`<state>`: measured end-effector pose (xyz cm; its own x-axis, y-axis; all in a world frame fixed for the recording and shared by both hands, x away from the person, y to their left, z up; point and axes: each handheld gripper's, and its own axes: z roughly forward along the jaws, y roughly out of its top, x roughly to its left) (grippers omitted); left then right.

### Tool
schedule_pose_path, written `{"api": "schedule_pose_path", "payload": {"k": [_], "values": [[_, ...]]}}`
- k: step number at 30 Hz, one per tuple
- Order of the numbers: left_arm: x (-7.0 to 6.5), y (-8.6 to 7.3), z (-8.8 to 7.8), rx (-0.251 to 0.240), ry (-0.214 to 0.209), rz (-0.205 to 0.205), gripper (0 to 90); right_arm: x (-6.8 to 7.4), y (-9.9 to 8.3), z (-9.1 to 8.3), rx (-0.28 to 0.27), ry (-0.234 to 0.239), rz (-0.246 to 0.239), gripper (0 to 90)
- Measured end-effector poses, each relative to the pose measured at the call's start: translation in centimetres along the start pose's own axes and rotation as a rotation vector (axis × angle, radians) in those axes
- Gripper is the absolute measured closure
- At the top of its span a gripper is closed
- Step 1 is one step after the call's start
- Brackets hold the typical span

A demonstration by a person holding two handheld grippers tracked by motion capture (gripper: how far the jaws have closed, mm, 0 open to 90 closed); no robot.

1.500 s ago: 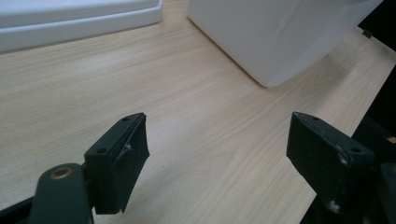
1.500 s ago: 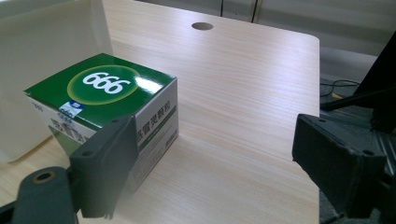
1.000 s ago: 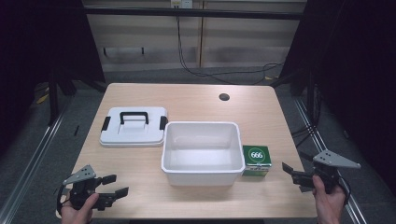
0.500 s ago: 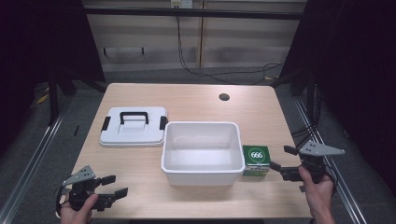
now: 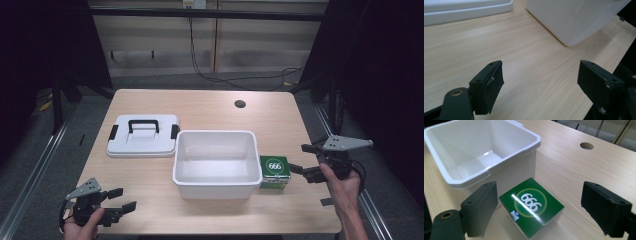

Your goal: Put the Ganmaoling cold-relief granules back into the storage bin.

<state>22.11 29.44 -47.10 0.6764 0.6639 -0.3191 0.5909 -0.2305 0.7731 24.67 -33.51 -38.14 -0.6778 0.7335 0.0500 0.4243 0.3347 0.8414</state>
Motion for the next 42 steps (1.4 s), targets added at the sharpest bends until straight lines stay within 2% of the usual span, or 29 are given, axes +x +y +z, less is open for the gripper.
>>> {"api": "schedule_pose_path", "payload": {"k": [2,5,7,10,12,15,18,20,24,26,29,31,34,35,37,38,39,40,42], "values": [[0.1,0.0,0.0,-0.001,-0.004,-0.001,20.7,0.0,0.4,0.4,0.027,-0.026,-0.015,13.7],[0.1,0.0,0.1,-0.003,-0.008,-0.006,20.7,-0.1,0.7,0.8,0.017,0.033,-0.049,14.4],[0.2,0.1,0.2,-0.001,-0.01,-0.007,20.7,-0.1,1.0,0.7,-0.002,0.023,-0.075,14.5],[0.2,0.1,0.2,-0.001,-0.009,-0.003,20.7,-0.3,1.4,0.6,-0.005,0.042,-0.085,14.5],[0.1,0.1,0.2,0.003,-0.012,0.0,20.6,-0.3,1.8,0.7,0.034,0.044,-0.102,14.5],[0.1,0.1,0.2,0.003,-0.012,-0.002,20.7,-0.4,2.5,1.0,0.107,0.088,-0.119,15.3],[0.2,0.1,0.2,-0.001,-0.012,-0.001,20.6,-0.5,3.2,1.6,0.173,0.11,-0.143,15.4],[0.2,0.1,0.2,0.0,-0.013,-0.002,20.6,-0.5,3.5,2.0,0.2,0.134,-0.155,16.1],[0.2,0.1,0.1,-0.001,-0.015,-0.003,20.6,-0.9,4.0,2.9,0.24,0.196,-0.14,16.2],[0.2,0.1,0.1,-0.003,-0.018,-0.004,20.7,-0.9,4.3,3.2,0.26,0.188,-0.14,16.1],[0.2,0.1,0.1,-0.003,-0.019,-0.002,20.6,-1.0,4.7,3.9,0.34,0.187,-0.15,13.8],[0.2,0.1,0.1,-0.003,-0.019,-0.004,20.6,-1.1,4.8,4.3,0.348,0.188,-0.161,13.8],[0.2,0.1,0.1,-0.002,-0.019,-0.004,20.6,-1.2,4.7,5.0,0.39,0.183,-0.194,13.8],[0.2,0.1,0.1,-0.002,-0.02,-0.004,20.6,-1.2,4.6,5.3,0.398,0.195,-0.224,13.4],[0.2,0.1,0.1,-0.002,-0.019,-0.005,20.6,-1.0,4.6,5.7,0.424,0.211,-0.241,13.2],[0.2,0.1,0.1,-0.002,-0.02,-0.006,20.6,-0.9,4.6,6.0,0.433,0.221,-0.265,13.1],[0.2,0.1,0.1,-0.002,-0.02,-0.005,20.5,-0.9,4.6,6.2,0.437,0.238,-0.273,12.9],[0.2,0.1,0.1,-0.003,-0.021,-0.004,20.5,-0.8,4.6,6.4,0.454,0.258,-0.261,13.0],[0.2,0.1,0.1,-0.002,-0.023,-0.005,20.5,-0.6,4.7,6.7,0.487,0.266,-0.264,13.0]]}}
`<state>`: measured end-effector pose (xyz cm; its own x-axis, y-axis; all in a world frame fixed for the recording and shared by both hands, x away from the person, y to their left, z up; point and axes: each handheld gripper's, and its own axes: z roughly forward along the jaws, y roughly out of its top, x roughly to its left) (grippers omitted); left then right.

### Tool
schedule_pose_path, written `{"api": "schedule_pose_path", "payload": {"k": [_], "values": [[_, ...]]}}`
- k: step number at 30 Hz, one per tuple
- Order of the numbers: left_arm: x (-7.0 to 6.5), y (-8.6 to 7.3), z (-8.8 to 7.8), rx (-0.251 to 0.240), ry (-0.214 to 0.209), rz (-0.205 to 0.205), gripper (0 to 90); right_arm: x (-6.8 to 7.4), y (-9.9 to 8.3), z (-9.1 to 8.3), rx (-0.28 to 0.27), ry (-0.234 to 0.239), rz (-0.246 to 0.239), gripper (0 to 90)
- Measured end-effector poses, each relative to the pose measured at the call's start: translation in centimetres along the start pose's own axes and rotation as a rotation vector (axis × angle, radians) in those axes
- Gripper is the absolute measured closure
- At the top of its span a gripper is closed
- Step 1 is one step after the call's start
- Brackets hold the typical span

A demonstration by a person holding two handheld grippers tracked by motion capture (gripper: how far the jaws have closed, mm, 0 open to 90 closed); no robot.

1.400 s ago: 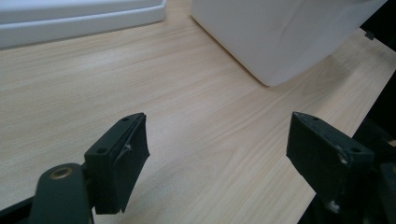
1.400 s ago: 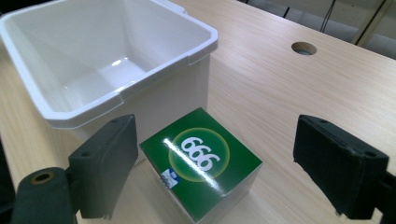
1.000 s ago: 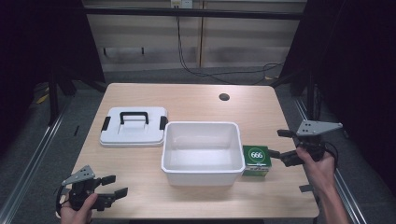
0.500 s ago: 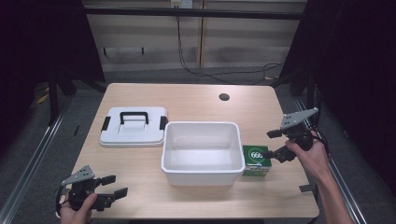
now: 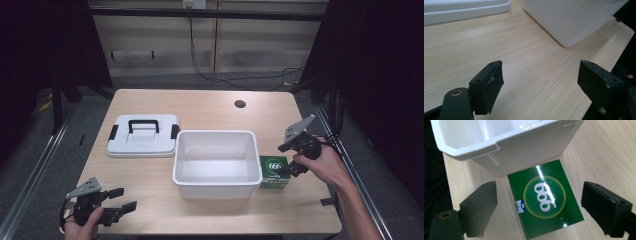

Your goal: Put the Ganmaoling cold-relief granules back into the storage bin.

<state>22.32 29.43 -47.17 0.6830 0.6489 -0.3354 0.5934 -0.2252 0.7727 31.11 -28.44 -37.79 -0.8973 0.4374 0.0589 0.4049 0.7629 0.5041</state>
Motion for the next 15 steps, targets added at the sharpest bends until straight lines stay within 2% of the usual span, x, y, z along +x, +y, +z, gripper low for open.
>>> {"api": "schedule_pose_path", "payload": {"k": [8,11,12,15], "values": [[0.0,0.0,0.0,0.004,0.001,0.003,20.5,-0.1,0.6,0.6,0.075,0.019,-0.112,12.5],[0.0,0.0,0.0,0.006,-0.001,0.002,20.5,-0.1,0.9,0.9,0.115,0.024,-0.122,12.2],[0.0,0.0,0.0,0.006,-0.001,0.001,20.5,-0.2,1.1,1.0,0.123,0.006,-0.132,11.1],[0.0,0.0,0.0,0.004,-0.002,-0.001,20.5,-0.4,1.4,1.2,0.122,0.013,-0.155,8.7]]}}
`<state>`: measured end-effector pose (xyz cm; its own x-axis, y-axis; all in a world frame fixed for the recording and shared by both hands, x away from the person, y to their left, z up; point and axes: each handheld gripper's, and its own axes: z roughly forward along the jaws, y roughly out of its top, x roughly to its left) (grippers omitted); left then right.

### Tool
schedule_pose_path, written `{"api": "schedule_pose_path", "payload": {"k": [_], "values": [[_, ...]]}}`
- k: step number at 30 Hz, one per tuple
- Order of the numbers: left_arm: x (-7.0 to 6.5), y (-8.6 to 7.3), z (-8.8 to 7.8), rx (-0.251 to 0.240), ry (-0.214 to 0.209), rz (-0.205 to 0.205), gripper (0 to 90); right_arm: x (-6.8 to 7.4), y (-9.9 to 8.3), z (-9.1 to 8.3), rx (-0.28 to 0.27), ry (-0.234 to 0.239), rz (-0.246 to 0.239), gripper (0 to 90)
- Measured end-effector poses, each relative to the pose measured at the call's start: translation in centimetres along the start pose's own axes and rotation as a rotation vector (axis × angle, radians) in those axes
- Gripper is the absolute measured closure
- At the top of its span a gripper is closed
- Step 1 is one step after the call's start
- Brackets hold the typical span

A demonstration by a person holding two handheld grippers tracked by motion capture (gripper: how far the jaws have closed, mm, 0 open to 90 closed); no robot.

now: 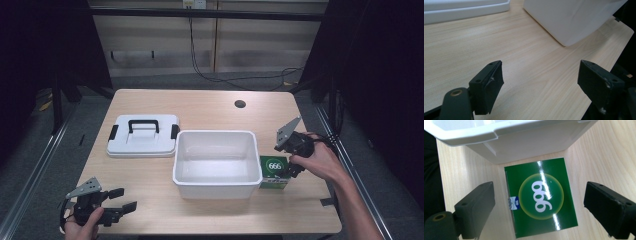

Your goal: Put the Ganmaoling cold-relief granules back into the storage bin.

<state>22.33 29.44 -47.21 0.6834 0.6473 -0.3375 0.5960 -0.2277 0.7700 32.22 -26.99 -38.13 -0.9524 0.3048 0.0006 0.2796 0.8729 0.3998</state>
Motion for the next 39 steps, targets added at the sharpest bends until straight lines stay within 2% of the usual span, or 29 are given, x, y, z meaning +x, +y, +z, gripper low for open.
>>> {"api": "schedule_pose_path", "payload": {"k": [4,6,7,10,13,18,20,21,23,24,29,31,32,38,39], "values": [[0.0,0.0,0.0,-0.002,0.001,-0.002,20.5,-0.1,0.4,0.8,0.045,0.047,-0.039,8.4],[0.0,0.0,0.0,-0.001,0.0,-0.001,20.5,-0.1,0.6,1.2,0.064,0.036,-0.07,8.3],[0.0,0.0,0.0,-0.001,0.001,-0.001,20.4,-0.1,0.6,1.4,0.082,0.048,-0.074,8.3],[0.0,0.0,0.0,-0.002,0.0,-0.002,20.4,-0.2,0.8,2.0,0.124,0.035,-0.086,8.3],[0.0,0.0,0.0,-0.003,-0.002,-0.004,20.4,-0.4,0.9,2.3,0.126,0.04,-0.1,8.3],[0.0,0.0,0.0,-0.002,-0.002,-0.003,20.4,-0.4,1.0,2.8,0.166,0.062,-0.105,7.5],[0.0,0.0,0.0,-0.003,-0.004,-0.003,20.4,-0.4,1.0,3.0,0.181,0.046,-0.098,7.5],[0.0,0.0,0.0,-0.002,-0.001,0.001,20.4,-0.6,1.0,3.1,0.181,0.055,-0.114,7.5],[0.0,0.0,0.0,-0.001,-0.003,0.001,20.5,-0.7,0.9,3.3,0.194,0.047,-0.118,7.5],[0.0,0.0,-0.1,-0.001,-0.003,0.001,20.5,-0.7,0.9,3.4,0.203,0.059,-0.122,7.5],[0.0,0.0,0.0,0.0,-0.003,0.003,20.5,-0.6,0.8,4.0,0.254,0.045,-0.13,7.6],[0.0,0.0,0.0,0.001,-0.003,0.004,20.5,-0.4,0.9,4.1,0.271,0.048,-0.114,7.6],[0.0,0.0,0.0,0.0,-0.004,0.002,20.5,-0.6,0.9,4.3,0.257,0.052,-0.147,7.6],[0.0,0.0,-0.1,0.0,-0.003,0.005,20.4,-0.4,1.0,4.7,0.304,0.058,-0.14,9.9],[0.0,0.0,-0.1,0.0,-0.003,0.005,20.4,-0.5,1.1,4.8,0.3,0.057,-0.155,11.9]]}}
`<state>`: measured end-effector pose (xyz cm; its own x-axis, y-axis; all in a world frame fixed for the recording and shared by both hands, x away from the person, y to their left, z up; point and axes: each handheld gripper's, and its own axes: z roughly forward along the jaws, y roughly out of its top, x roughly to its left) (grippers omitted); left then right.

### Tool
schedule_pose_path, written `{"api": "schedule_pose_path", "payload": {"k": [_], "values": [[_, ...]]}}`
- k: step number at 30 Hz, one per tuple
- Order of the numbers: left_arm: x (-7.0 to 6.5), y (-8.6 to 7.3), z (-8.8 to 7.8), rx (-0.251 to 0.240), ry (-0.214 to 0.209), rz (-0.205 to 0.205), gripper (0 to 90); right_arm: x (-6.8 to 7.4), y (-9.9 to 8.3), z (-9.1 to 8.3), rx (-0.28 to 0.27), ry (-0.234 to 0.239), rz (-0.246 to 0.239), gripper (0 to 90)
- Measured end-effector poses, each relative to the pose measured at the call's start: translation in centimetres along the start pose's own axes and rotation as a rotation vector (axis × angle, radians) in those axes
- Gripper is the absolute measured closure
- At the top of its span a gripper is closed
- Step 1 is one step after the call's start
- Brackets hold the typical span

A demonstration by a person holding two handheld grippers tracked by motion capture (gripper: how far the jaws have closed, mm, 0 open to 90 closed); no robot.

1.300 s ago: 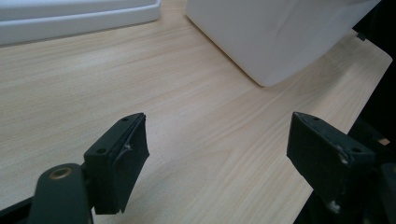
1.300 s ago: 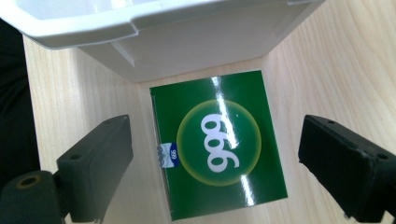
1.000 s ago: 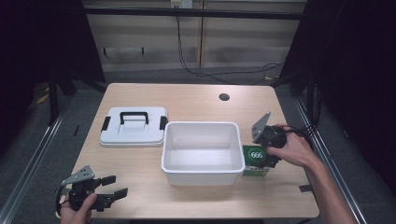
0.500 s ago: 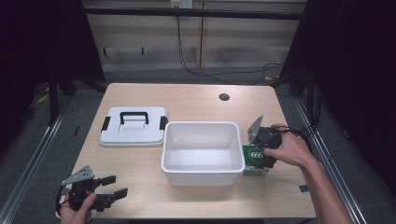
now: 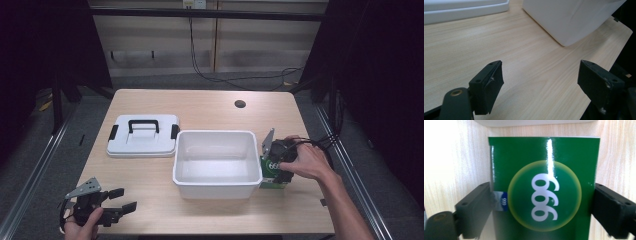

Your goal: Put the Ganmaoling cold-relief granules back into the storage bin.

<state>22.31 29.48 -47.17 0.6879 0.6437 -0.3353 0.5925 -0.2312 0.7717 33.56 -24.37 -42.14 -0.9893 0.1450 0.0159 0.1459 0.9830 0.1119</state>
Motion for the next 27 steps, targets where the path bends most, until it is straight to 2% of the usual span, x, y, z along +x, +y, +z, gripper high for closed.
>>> {"api": "schedule_pose_path", "payload": {"k": [3,6,7,8,10,11,12,16,22,27], "values": [[0.0,0.0,0.0,0.0,-0.002,0.0,20.5,0.1,0.1,0.2,0.011,-0.003,0.011,12.2],[0.0,0.0,0.1,0.001,-0.004,-0.001,20.4,0.1,0.1,0.2,0.006,-0.012,-0.004,13.4],[0.0,0.0,0.1,0.0,-0.004,-0.002,20.5,0.2,0.1,0.2,0.013,-0.008,0.015,14.3],[0.0,0.0,0.0,0.001,-0.002,0.0,20.5,0.1,0.0,0.1,0.005,-0.01,0.006,15.0],[0.0,0.0,0.0,0.001,-0.001,-0.001,20.4,0.1,-0.1,0.0,0.009,-0.005,0.025,15.5],[0.0,0.0,0.0,0.001,-0.003,-0.002,20.4,0.0,-0.2,0.0,-0.003,-0.006,0.007,15.6],[0.0,0.0,0.0,0.001,-0.004,-0.001,20.5,0.1,-0.3,0.0,0.004,-0.006,0.031,15.6],[0.0,0.0,0.1,0.002,-0.004,-0.002,20.4,0.0,-0.7,-0.4,-0.021,-0.004,0.058,15.7],[-0.1,0.0,0.1,0.001,-0.003,-0.002,20.5,-0.1,-1.3,-1.2,-0.066,-0.019,0.094,15.7],[0.0,0.0,0.1,0.001,-0.003,-0.003,20.5,0.0,-1.8,-1.5,-0.071,-0.011,0.115,15.8]]}}
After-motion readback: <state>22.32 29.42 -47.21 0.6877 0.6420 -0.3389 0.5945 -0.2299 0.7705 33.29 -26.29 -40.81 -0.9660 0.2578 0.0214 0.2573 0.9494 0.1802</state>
